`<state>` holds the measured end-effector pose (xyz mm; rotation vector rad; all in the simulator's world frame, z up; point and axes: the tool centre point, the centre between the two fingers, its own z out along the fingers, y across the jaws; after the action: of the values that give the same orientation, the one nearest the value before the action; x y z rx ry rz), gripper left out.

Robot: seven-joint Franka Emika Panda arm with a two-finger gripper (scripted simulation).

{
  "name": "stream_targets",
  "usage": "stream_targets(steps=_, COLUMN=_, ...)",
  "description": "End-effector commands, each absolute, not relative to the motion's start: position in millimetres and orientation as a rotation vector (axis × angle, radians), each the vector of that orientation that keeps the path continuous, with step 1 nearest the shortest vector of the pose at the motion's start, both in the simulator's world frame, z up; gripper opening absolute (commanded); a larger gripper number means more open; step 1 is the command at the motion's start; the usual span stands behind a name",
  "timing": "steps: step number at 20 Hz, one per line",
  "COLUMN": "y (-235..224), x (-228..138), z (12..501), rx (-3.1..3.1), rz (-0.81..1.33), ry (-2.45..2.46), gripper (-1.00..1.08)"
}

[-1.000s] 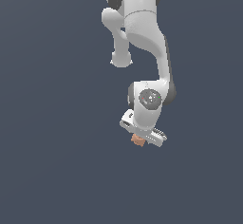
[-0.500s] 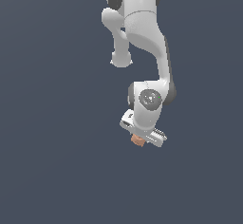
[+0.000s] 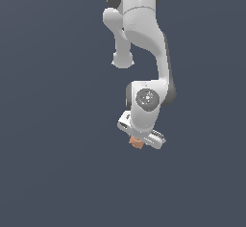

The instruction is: Pick up the object and move it to a goal position.

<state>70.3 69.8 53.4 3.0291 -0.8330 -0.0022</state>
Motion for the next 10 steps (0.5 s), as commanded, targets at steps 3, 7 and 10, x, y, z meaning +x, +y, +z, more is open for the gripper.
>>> stream_targets(steps=3, y=40.8, x=81.7, z=75.8, rx=3.028, rz=0.0, ry=-0.835, gripper=-1.0)
stream_targets(steps=7, y=9.8, x=94.3, z=100.1, rx=3.028, rz=0.0, ry=-0.835, gripper=-1.0)
stream_targets(steps=10, y=-13.9, x=104.4, z=118.8, rx=3.028, rz=0.0, ry=-0.835, gripper=-1.0)
